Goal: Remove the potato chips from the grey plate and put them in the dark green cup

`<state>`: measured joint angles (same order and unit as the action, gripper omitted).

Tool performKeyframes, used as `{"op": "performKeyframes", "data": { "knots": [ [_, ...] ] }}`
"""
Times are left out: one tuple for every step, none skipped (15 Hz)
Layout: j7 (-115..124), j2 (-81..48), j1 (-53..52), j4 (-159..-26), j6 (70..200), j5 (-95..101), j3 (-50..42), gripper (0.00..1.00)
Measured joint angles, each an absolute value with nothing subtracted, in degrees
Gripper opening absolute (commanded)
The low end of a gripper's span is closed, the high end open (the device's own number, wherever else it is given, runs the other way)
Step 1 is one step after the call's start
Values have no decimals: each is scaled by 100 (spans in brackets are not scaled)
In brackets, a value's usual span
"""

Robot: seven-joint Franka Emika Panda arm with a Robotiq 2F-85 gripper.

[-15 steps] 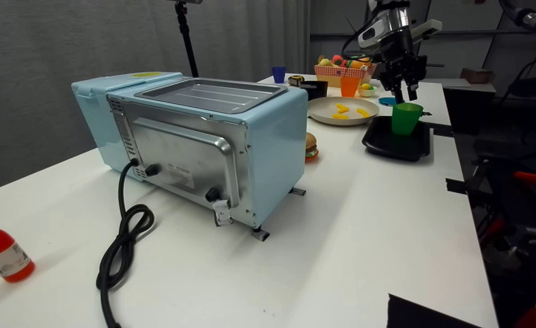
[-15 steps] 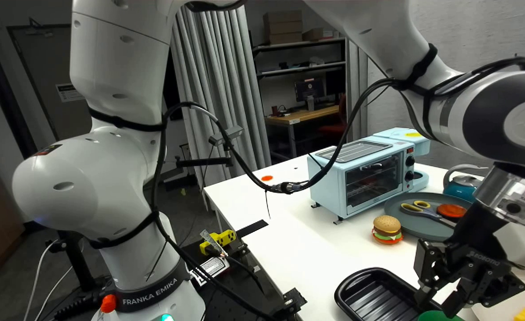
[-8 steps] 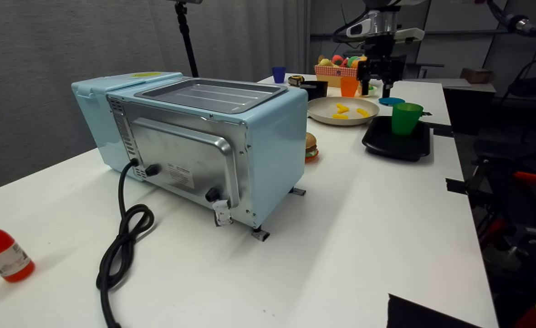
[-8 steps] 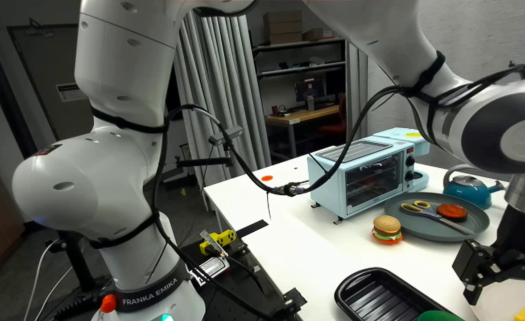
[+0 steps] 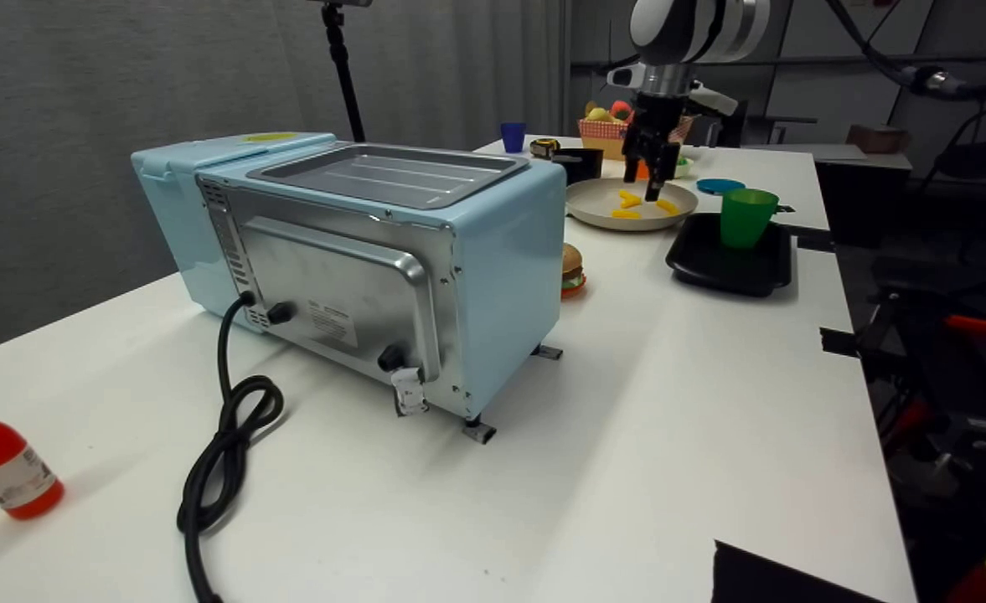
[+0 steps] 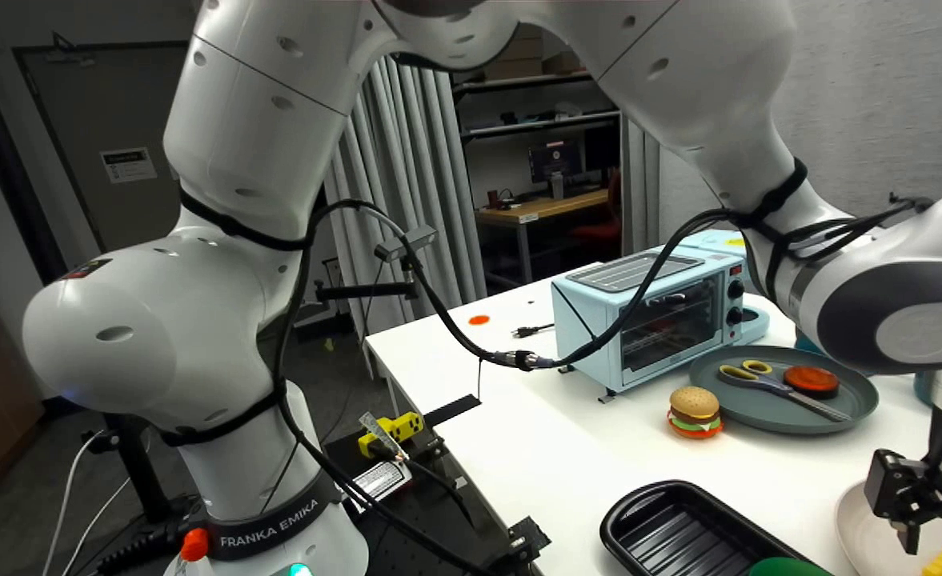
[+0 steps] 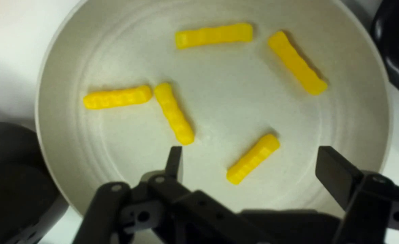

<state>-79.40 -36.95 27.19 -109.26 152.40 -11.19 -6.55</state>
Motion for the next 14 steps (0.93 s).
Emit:
{"op": "performKeyframes", "data": {
  "knots": [
    [-7748,-3794,2719,-10901,15400,-1118,-623,100],
    [-7561,-3880,2719,-10889,15539,-1116,-593,100],
    [-7353,-3960,2718,-10882,15648,-1109,-562,100],
    [-7158,-4027,2718,-10875,15718,-1094,-534,100],
    [-6964,-4089,2717,-10862,15783,-1076,-503,100],
    [-6784,-4142,2714,-10840,15811,-1053,-479,95],
    [-6618,-4182,2712,-10820,15832,-1035,-457,83],
    [-6468,-4203,2712,-10792,15858,-1005,-443,71],
    [-6321,-4209,2712,-10764,15859,-959,-432,69],
    [-6189,-4213,2712,-10743,15860,-906,-423,63],
    [-6062,-4213,2712,-10719,15860,-848,-421,53],
    [-5939,-4213,2712,-10696,15860,-795,-418,45],
    [-5834,-4218,2712,-10680,15859,-743,-417,37],
    [-5727,-4227,2711,-10674,15859,-683,-417,30]
  ]
}}
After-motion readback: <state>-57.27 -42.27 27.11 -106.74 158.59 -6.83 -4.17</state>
